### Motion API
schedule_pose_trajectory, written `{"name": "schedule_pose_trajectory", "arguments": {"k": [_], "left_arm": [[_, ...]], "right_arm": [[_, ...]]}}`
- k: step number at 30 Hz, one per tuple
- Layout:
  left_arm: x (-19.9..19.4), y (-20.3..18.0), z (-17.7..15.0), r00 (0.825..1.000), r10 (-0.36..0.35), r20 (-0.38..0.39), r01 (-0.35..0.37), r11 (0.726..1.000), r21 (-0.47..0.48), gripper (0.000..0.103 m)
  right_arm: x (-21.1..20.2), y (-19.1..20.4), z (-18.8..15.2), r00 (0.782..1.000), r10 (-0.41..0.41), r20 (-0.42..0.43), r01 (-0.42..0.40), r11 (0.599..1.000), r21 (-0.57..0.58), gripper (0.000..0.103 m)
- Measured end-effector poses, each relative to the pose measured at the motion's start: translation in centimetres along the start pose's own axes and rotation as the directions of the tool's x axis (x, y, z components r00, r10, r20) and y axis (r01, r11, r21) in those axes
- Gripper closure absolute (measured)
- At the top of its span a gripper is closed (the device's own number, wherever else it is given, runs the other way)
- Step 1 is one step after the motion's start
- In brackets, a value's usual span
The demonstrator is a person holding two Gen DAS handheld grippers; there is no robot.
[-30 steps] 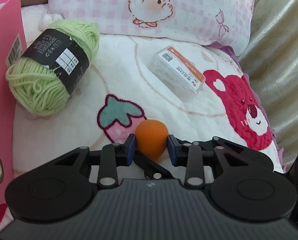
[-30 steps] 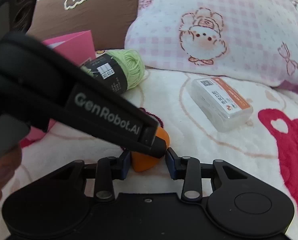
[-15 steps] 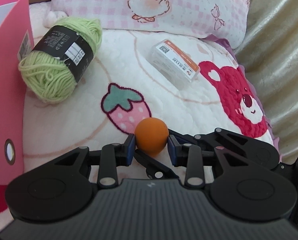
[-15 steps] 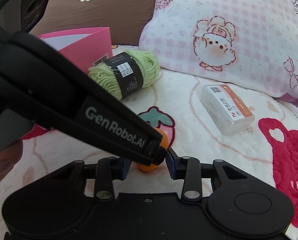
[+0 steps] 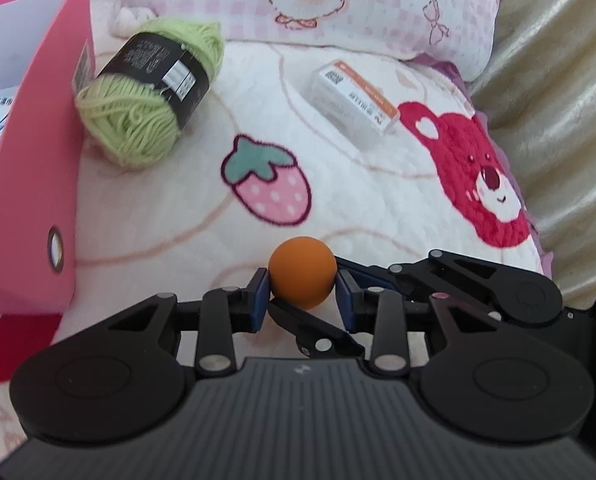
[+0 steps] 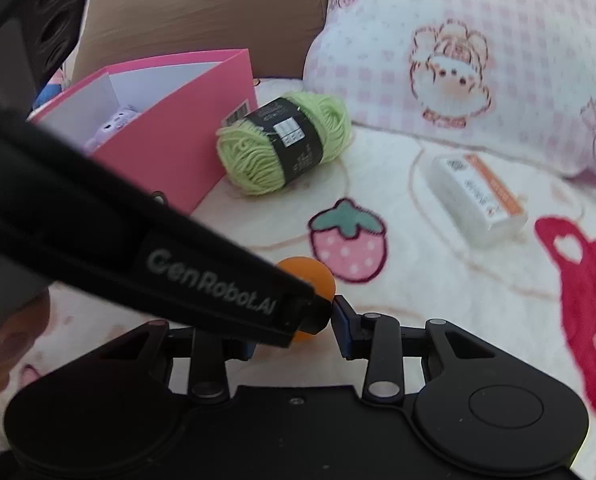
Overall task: Organize objects
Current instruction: 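Lift the orange sponge with the left tool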
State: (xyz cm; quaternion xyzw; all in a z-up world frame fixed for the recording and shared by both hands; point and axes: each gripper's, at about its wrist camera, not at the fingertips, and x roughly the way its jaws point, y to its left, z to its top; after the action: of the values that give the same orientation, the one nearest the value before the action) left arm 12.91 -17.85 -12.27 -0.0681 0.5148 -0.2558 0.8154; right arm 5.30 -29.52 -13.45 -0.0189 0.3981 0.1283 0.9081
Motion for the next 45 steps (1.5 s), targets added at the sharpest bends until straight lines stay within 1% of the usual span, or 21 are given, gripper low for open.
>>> {"name": "schedule_pose_trajectory", "arguments": {"k": [3, 11, 16, 19, 24, 29, 33, 36, 41, 45], "left_arm": [[-0.4, 0.0, -0.5, 1.0, 0.003, -0.01, -0.003, 1.0, -0.001, 0.069], [-2.0, 0.0, -1.3, 0.999, 0.004, -0.038, -0.004, 1.0, -0.004, 0.069], [-3.5, 0.0, -1.8, 0.999, 0.009, -0.046, -0.01, 1.0, -0.01, 0.069], [-4.6, 0.3, -1.9, 0.999, 0.0, -0.046, -0.002, 0.999, -0.035, 0.069], [-6.4, 0.4, -2.3, 0.998, 0.007, -0.055, -0.008, 0.999, -0.033, 0.069], [-8.1, 0.5, -2.9, 0.997, 0.012, -0.079, -0.015, 1.0, -0.027, 0.069], [-9.6, 0.7, -3.5, 0.997, 0.015, -0.082, -0.017, 1.0, -0.025, 0.069], [-10.7, 0.9, -3.8, 0.997, 0.007, -0.08, -0.009, 0.999, -0.031, 0.069], [-12.4, 2.0, -4.5, 0.997, -0.032, -0.074, 0.026, 0.996, -0.09, 0.069], [-13.7, 2.3, -5.1, 0.997, -0.037, -0.061, 0.031, 0.995, -0.092, 0.069]], "right_arm": [[-0.2, -0.1, -0.2, 0.999, 0.032, -0.019, -0.031, 0.998, 0.054, 0.061], [-1.7, 0.8, -0.8, 0.996, 0.074, -0.044, -0.069, 0.992, 0.101, 0.061], [-3.0, 1.8, -0.5, 0.995, 0.084, -0.048, -0.08, 0.993, 0.088, 0.061], [-3.7, 2.4, -0.2, 0.995, 0.09, -0.041, -0.086, 0.992, 0.089, 0.061], [-5.0, 3.8, 0.2, 0.995, 0.095, -0.039, -0.092, 0.994, 0.066, 0.061], [-6.1, 5.4, 0.5, 0.993, 0.097, -0.061, -0.094, 0.995, 0.041, 0.061], [-6.9, 6.7, 0.7, 0.992, 0.1, -0.076, -0.098, 0.995, 0.027, 0.061], [-7.6, 7.7, 0.9, 0.992, 0.096, -0.08, -0.096, 0.995, 0.003, 0.061], [-8.7, 9.2, 1.2, 0.992, 0.091, -0.092, -0.094, 0.995, -0.031, 0.061], [-9.4, 10.5, 1.5, 0.991, 0.087, -0.1, -0.092, 0.994, -0.054, 0.06]]}}
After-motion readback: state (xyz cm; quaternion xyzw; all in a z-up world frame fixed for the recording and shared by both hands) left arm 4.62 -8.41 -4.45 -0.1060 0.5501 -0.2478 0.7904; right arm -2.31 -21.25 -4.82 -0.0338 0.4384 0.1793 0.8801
